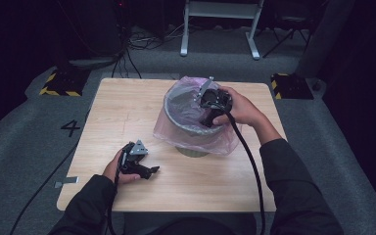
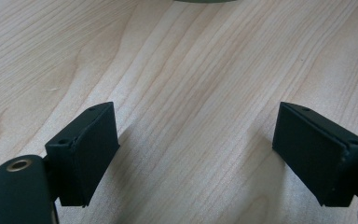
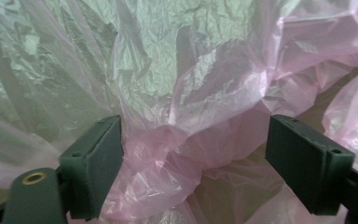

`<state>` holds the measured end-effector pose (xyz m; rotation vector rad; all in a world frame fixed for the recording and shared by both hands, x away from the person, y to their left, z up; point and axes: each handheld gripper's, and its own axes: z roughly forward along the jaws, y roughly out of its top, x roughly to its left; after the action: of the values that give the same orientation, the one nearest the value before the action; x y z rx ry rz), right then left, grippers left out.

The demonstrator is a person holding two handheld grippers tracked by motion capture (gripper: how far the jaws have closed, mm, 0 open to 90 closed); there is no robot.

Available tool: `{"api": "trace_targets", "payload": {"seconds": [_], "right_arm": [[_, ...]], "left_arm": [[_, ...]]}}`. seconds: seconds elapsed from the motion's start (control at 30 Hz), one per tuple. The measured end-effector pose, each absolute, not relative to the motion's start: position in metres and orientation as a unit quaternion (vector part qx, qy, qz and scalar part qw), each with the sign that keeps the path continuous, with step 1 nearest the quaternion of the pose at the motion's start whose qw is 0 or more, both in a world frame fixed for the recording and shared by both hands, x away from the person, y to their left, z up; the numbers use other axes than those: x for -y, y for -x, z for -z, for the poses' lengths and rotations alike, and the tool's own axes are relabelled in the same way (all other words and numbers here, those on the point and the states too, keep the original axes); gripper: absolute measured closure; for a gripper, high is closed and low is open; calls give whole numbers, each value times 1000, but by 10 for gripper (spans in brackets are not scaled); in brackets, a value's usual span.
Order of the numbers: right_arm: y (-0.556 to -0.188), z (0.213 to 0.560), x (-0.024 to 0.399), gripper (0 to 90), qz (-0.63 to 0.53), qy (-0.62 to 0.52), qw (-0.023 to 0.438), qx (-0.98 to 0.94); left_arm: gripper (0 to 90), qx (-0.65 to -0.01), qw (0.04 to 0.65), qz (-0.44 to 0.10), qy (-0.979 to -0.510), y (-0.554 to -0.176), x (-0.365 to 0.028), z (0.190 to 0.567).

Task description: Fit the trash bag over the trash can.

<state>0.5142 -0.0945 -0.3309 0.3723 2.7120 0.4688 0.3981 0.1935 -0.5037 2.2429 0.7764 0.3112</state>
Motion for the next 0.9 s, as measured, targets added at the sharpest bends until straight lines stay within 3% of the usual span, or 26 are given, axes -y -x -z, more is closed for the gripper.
{"api": "trace_targets", "payload": {"seconds": [0.47, 0.63, 0.9], "right_arm": [[-513, 314, 102, 236, -250, -154, 191, -937], [-521, 314, 102, 356, -256, -181, 198, -929], [-522, 323, 88, 285, -196, -180, 208, -941]], "left_arm": [[140, -302, 365, -120, -872, -398, -193, 504], [140, -302, 365, -121, -872, -398, -193, 504], [140, -302, 365, -121, -873, -398, -193, 504]]}}
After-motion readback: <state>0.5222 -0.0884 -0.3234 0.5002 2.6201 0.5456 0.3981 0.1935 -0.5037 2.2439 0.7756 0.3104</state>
